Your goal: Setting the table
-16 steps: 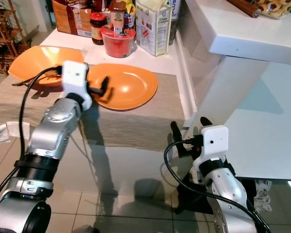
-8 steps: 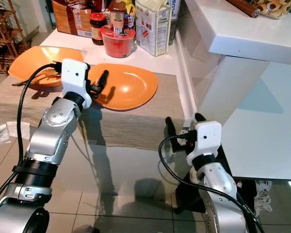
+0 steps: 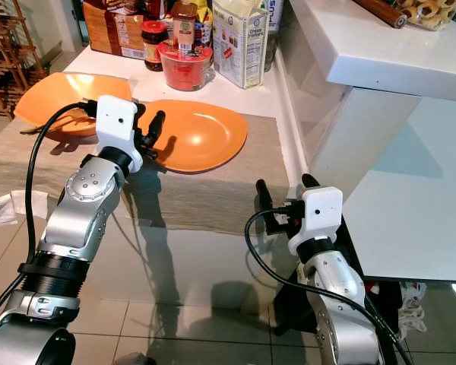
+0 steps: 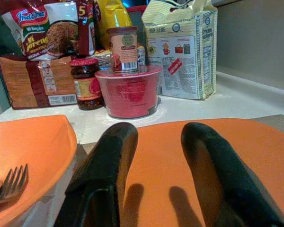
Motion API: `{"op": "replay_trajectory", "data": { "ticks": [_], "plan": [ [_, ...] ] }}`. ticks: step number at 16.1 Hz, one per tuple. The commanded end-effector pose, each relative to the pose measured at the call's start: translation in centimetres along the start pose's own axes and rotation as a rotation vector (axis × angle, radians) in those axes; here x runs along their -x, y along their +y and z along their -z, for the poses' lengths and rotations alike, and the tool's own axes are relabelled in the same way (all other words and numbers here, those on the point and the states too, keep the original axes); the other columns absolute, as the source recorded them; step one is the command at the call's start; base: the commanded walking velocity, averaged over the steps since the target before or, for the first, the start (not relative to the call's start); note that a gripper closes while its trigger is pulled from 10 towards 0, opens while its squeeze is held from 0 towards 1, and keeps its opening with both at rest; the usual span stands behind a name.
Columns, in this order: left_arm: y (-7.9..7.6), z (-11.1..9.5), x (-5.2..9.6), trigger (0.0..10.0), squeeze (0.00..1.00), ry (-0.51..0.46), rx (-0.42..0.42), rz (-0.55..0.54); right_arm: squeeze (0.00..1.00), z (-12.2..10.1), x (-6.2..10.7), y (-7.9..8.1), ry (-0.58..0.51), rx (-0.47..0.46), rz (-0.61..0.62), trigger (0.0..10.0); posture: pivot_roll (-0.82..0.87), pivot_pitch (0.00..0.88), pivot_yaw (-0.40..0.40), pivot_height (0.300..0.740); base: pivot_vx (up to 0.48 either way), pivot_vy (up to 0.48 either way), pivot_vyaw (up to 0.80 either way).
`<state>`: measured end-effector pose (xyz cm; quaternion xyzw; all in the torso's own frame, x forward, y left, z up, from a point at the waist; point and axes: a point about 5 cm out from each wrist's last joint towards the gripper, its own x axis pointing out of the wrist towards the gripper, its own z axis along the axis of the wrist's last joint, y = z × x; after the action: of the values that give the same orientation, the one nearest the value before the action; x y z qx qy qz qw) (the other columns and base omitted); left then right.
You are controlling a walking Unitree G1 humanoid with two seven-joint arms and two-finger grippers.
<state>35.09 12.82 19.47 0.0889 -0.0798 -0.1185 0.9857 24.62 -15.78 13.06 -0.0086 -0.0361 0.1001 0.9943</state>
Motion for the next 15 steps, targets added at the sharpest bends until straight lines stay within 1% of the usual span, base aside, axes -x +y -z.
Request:
{"op": "replay_trajectory", "data": {
  "ticks": [1, 2, 5, 6, 9, 10, 11, 12, 15],
  "plan": [
    [-0.2, -0.4, -0.2, 0.0, 0.0, -0.015, -0.014, 0.017, 0.0, 0.0, 0.0, -0.2, -0.002, 0.008, 0.013, 10.0, -0.01, 0.0, -0.071, 0.74, 0.0, 0.0, 0.0],
    [-0.2, -0.3, -0.2, 0.0, 0.0, -0.016, -0.005, 0.018, 0.0, 0.0, -0.1, -0.2, -0.003, 0.007, 0.014, 10.0, -0.01, 0.0, -0.07, 0.74, 0.0, 0.0, 0.0],
    [-0.1, -0.2, -0.2, 0.0, 0.0, -0.024, 0.063, 0.013, 0.0, -0.3, 0.0, -0.1, -0.022, 0.001, 0.015, 10.0, -0.01, 0.0, -0.068, 0.74, 0.0, 0.0, 0.0],
    [-0.1, -0.1, -0.2, 0.0, 0.0, -0.023, 0.065, 0.016, 0.0, -0.4, 0.1, 0.0, -0.027, -0.005, 0.006, 10.0, -0.01, 0.0, -0.067, 0.74, 0.0, 0.0, 0.0],
    [0.1, 0.5, -0.2, 0.0, 0.0, 0.004, 0.033, 0.014, 0.0, -0.7, 0.3, 0.2, -0.033, -0.017, -0.019, 10.0, -0.02, 0.0, -0.063, 0.74, 0.0, 0.0, 0.0],
    [0.3, 0.8, -0.4, 0.0, 0.0, 0.025, 0.009, 0.01, 0.0, -0.7, 0.4, 0.1, -0.032, -0.016, -0.021, 10.0, -0.02, 0.0, -0.063, 0.74, 0.0, 0.0, 0.0],
    [0.4, 0.9, -0.7, 0.0, 0.0, 0.033, 0.002, 0.018, 0.0, -0.7, 0.4, 0.1, -0.032, -0.016, -0.02, 10.0, -0.02, 0.0, -0.061, 0.74, 0.0, 0.0, 0.0],
    [0.4, 0.6, -1.0, 0.0, 0.0, 0.023, 0.017, 0.042, 0.0, -0.8, 0.4, 0.1, -0.033, -0.016, -0.021, 10.0, -0.02, 0.0, -0.061, 0.74, 0.0, 0.0, 0.0],
    [0.5, 0.4, -1.7, 0.0, 0.0, 0.029, -0.015, 0.043, 0.0, -1.1, 0.2, 0.2, -0.044, -0.023, -0.026, 10.0, -0.02, 0.0, -0.058, 0.74, 0.0, 0.0, 0.0]
  ]
}}
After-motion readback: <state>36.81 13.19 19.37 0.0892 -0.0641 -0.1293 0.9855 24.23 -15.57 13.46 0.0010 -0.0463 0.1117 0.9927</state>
